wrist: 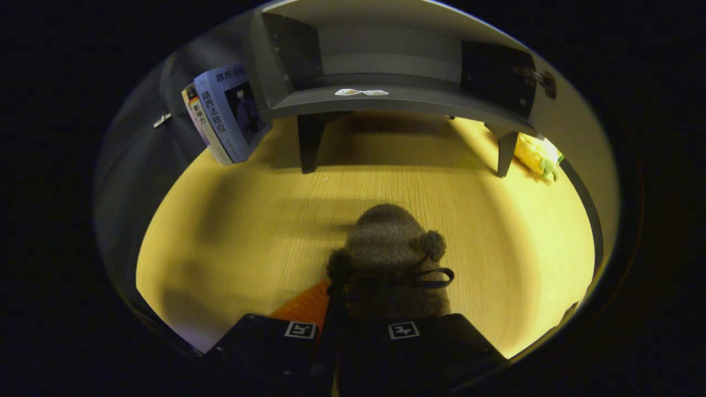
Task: Open the shoe cabinet door, grab the shoes and put them into the shoe cabinet, then close the shoe cabinet door.
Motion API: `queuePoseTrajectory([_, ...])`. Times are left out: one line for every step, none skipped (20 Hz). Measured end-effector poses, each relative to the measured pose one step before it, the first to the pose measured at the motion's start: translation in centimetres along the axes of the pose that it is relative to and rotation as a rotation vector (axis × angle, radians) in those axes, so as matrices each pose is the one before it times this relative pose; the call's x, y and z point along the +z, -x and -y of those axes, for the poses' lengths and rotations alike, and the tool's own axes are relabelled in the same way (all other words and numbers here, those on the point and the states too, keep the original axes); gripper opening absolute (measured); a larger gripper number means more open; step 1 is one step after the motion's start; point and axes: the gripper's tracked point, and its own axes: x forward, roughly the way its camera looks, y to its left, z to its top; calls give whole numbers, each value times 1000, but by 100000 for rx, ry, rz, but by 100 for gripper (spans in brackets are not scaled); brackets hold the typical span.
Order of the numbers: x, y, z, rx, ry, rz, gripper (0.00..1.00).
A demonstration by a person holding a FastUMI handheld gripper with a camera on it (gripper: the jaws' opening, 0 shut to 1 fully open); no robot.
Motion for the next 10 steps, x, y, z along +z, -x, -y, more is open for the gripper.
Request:
queuePoseTrajectory([-81,-102,8,-894,2338,-800,31])
queuePoseTrajectory([-5,-108,240,-1126,1235,-446,33])
queuePoseTrajectory([-30,-61,137,-250,-337,-33,29])
queuePoseTrajectory([53,-35,17,248,-886,56,24])
queuePoseTrajectory([176,79,-163,1011,33,585,24])
queuePoseTrajectory([100,-313,64,164,38,302,18])
queuePoseTrajectory([-143,358,-113,156,359,6,12])
queuePoseTrajectory([-112,-206,-13,133,150,-49,12])
queuePoseTrajectory([25,140,69,630,215,42,12])
queuePoseTrajectory([-105,-1119,-222,484,-960,1229,12])
